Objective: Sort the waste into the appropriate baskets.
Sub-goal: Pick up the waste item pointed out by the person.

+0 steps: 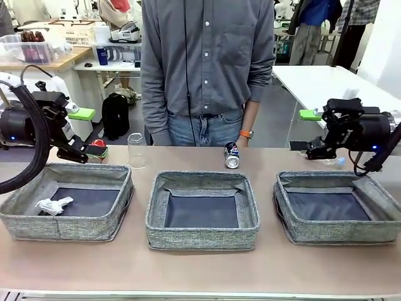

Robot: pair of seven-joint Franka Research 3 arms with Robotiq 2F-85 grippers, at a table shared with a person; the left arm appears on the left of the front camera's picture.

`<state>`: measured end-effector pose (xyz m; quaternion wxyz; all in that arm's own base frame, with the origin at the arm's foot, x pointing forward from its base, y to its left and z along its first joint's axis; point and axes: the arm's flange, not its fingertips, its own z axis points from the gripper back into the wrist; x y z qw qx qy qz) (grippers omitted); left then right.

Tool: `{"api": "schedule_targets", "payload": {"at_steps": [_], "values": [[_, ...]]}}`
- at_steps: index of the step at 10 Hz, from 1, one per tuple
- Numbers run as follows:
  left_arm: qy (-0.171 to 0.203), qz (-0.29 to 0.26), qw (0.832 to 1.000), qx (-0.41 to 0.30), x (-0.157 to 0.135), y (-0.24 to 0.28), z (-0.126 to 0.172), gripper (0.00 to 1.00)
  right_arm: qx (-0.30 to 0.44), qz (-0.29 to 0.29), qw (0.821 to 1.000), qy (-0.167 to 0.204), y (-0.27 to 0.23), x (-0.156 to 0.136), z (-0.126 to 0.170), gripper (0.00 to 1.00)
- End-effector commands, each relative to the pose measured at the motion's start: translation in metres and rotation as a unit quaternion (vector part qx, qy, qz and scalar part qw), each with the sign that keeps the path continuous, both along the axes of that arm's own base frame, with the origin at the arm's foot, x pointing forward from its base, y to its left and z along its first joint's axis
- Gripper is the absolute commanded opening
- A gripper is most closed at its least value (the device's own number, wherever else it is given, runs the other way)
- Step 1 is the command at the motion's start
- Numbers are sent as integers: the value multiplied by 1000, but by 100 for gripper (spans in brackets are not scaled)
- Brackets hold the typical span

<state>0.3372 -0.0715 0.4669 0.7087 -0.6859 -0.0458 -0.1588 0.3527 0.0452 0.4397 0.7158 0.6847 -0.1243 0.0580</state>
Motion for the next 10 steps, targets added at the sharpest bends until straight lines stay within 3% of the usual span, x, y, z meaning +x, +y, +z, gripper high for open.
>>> {"api": "schedule_targets", "payload": {"at_steps": [1,10], "values": [[-3,-1,1000,-6,-1,-3,3,100,-1,4,1000,-13,-2,-1,-1,100],[-3,-1,1000,-6,-1,-3,3,100,-1,4,1000,-13,-2,-1,-1,100]]}}
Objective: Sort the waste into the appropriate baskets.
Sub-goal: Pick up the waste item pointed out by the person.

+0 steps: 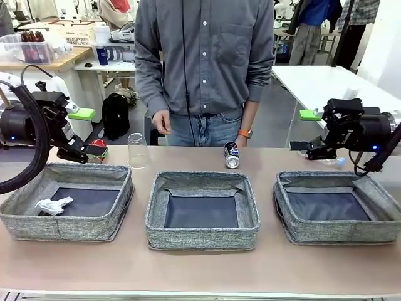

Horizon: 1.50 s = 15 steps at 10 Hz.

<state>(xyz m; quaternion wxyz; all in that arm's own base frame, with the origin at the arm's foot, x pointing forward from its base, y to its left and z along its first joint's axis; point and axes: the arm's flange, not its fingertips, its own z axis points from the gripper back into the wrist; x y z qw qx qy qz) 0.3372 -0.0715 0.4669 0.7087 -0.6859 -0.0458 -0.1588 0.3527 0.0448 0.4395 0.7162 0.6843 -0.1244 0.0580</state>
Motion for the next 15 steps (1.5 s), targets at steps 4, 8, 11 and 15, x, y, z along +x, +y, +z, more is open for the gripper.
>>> {"api": "schedule_targets", "payload": {"at_steps": [4,8,11,15], "values": [[-3,-1,1000,-6,-1,-3,3,100,0,4,1000,-13,-1,-1,0,100],[-3,-1,1000,-6,-1,-3,3,100,0,4,1000,-13,-1,-1,0,100],[-3,-1,1000,-6,-1,-3,3,100,0,4,1000,-13,-1,-1,0,100],[-99,41,987,122,27,-7,-3,100,0,4,1000,-13,-1,-1,0,100]]}}
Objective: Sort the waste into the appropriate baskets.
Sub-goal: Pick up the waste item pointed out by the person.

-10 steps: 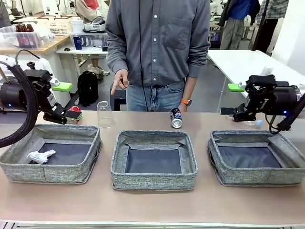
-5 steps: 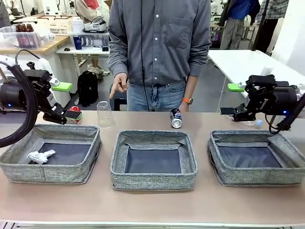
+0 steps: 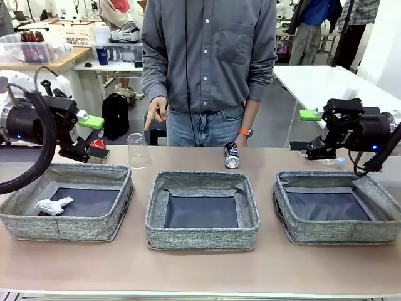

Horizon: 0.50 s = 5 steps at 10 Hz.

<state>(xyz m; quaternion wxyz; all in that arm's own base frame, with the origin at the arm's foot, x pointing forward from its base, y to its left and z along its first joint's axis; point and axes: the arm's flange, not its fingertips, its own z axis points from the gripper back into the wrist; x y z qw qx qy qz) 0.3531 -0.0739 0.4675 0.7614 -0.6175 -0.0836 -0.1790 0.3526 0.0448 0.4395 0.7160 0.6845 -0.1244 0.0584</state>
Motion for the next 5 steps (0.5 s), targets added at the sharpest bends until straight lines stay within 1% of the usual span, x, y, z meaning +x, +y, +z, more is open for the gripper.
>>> {"api": "schedule_targets", "payload": {"at_steps": [1,2,3,4,5], "values": [[-161,8,986,35,26,-4,-9,100,-1,4,1000,-12,-1,-1,0,100],[-243,49,968,-22,45,4,-17,100,-1,4,1000,-12,-1,-1,0,100],[-276,80,956,-52,61,11,-23,100,-1,4,1000,-12,-1,-1,0,100],[-295,96,948,-67,80,20,-25,100,-1,4,1000,-12,-1,-1,0,100],[-306,109,944,-64,100,32,-24,100,-1,4,1000,-12,-1,-1,0,100]]}}
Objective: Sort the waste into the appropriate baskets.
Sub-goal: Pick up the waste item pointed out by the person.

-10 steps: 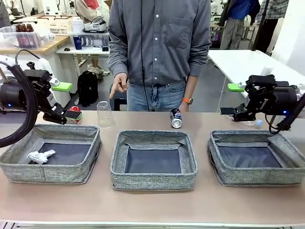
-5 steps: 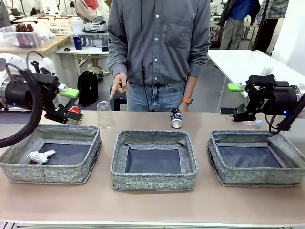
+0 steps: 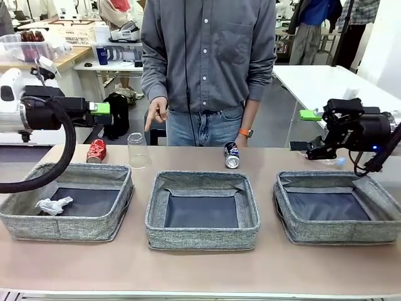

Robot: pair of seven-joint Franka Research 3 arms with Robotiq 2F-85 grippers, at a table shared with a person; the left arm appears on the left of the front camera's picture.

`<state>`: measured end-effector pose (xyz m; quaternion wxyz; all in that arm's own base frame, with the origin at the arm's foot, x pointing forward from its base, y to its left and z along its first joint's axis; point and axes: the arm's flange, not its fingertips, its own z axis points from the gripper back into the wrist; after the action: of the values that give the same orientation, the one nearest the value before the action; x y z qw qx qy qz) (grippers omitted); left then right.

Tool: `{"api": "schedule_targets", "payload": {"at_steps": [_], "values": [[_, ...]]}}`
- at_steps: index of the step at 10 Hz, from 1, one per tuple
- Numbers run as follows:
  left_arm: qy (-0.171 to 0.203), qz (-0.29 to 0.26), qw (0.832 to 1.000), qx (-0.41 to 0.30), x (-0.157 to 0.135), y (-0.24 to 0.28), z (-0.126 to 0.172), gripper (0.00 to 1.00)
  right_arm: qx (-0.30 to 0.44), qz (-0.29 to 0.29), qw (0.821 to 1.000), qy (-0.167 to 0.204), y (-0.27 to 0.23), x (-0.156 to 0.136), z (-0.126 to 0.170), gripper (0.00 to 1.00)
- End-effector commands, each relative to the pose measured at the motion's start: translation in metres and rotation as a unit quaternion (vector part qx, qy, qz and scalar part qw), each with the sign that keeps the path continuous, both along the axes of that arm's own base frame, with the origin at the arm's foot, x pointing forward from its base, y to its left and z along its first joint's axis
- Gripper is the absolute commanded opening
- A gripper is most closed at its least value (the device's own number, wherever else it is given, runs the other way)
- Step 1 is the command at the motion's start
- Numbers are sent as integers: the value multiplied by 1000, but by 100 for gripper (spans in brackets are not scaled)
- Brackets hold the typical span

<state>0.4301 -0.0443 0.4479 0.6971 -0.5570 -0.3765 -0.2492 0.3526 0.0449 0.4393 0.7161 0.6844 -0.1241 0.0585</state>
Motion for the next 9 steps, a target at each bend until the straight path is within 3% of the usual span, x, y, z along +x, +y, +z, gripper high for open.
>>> {"api": "schedule_targets", "payload": {"at_steps": [1,4,5,6,7,9], "values": [[31,-15,999,17,-18,-9,7,100,0,4,1000,-13,-1,-1,0,100],[31,-15,999,17,-18,-9,7,100,0,4,1000,-13,-1,-1,0,100],[18,-11,1000,8,-5,-6,0,100,0,4,1000,-13,-1,-1,0,100],[-93,46,993,65,-15,-12,-5,100,0,4,1000,-13,-1,-1,0,100],[-198,101,968,120,-3,-12,-16,100,0,4,1000,-13,-1,-1,0,100],[-345,135,920,127,40,-8,-40,100,0,4,1000,-13,-1,-1,0,100]]}}
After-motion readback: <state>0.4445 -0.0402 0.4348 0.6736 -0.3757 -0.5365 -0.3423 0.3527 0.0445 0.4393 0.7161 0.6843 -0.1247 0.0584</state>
